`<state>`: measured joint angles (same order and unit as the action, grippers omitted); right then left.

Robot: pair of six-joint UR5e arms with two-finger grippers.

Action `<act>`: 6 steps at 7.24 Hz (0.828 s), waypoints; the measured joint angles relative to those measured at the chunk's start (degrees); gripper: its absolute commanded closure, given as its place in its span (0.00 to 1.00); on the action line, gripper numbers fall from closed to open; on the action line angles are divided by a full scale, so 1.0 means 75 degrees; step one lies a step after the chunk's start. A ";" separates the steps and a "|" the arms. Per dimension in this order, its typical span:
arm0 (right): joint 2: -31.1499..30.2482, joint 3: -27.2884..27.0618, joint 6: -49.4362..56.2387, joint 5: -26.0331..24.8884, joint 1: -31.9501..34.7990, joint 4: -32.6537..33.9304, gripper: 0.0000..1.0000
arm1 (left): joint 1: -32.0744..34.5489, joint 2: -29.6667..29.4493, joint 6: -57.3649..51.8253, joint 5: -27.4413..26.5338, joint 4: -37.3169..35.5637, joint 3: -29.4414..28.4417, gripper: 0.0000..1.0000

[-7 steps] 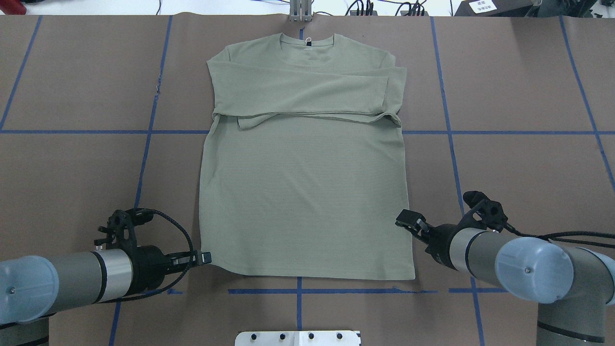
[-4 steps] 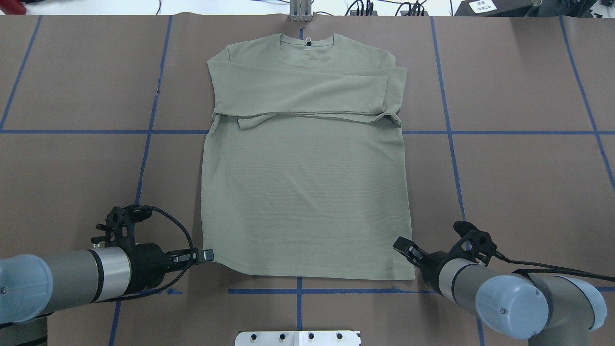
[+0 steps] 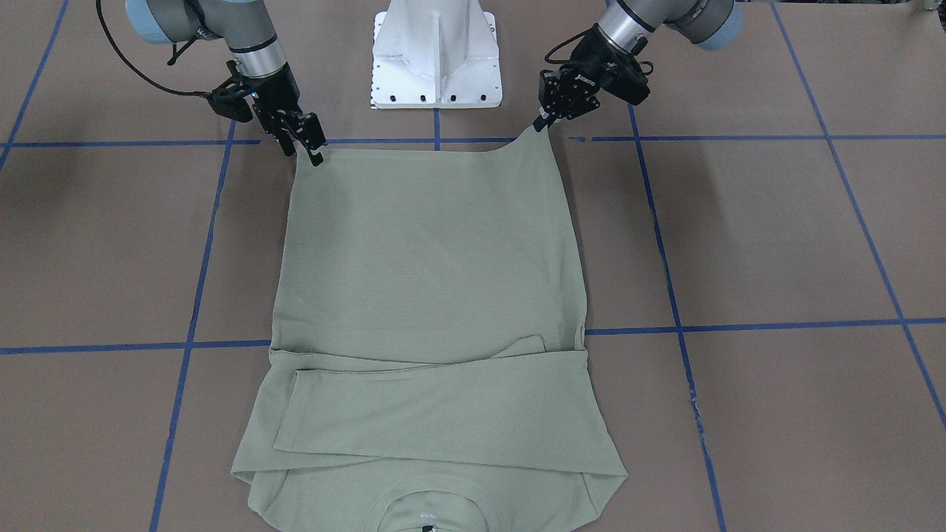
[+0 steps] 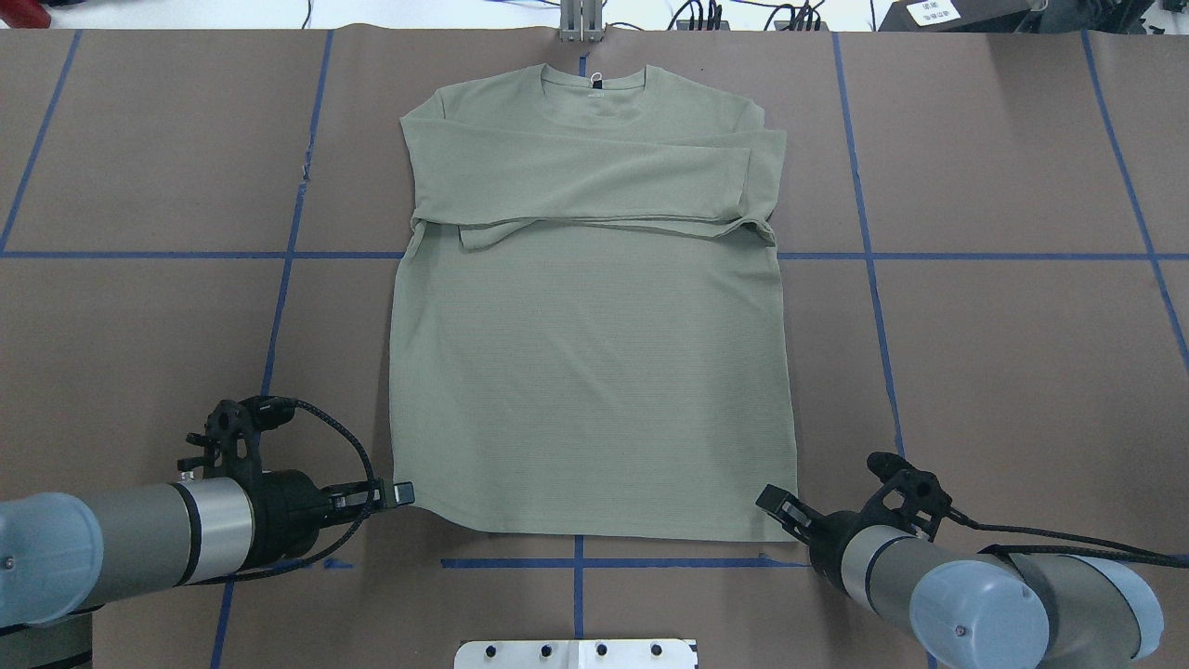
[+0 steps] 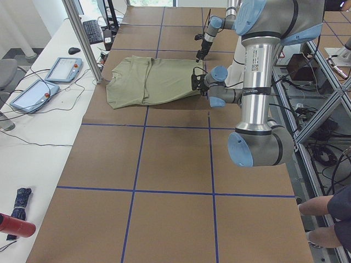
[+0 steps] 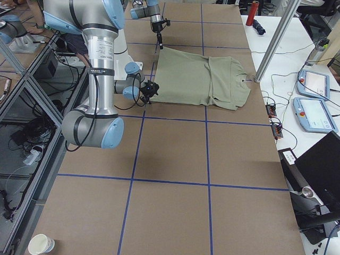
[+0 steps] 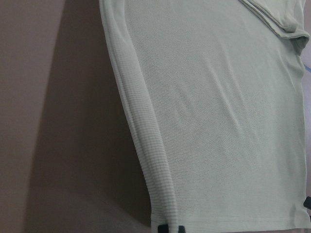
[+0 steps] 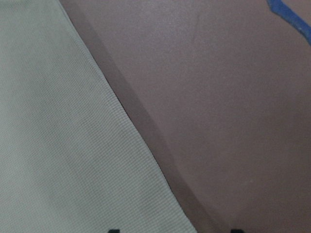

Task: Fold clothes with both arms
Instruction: 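Lower both grippers onto the hem corners and close on the fabric, then lift the hem with both grippers and carry it toward the collar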

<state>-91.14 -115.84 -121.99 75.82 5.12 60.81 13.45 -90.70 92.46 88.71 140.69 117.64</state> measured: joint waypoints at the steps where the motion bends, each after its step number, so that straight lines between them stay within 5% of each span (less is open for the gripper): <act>1: -0.0001 -0.0015 0.0000 -0.0016 -0.0050 0.0006 0.83 | -0.0001 0.0002 0.0000 -0.0002 -0.0005 -0.0011 1.00; 2: 0.0008 -0.0080 -0.0002 -0.0023 -0.0079 0.0008 1.00 | -0.0001 0.0007 0.0000 -0.0003 -0.0008 -0.0024 1.00; 6: -0.0148 -0.0273 -0.0002 -0.0027 -0.0114 0.0043 1.00 | -0.0005 0.0005 0.0000 -0.0004 -0.0009 -0.0063 1.00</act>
<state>-92.25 -117.89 -122.00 75.62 4.26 61.14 13.42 -90.67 92.46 88.68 140.62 117.17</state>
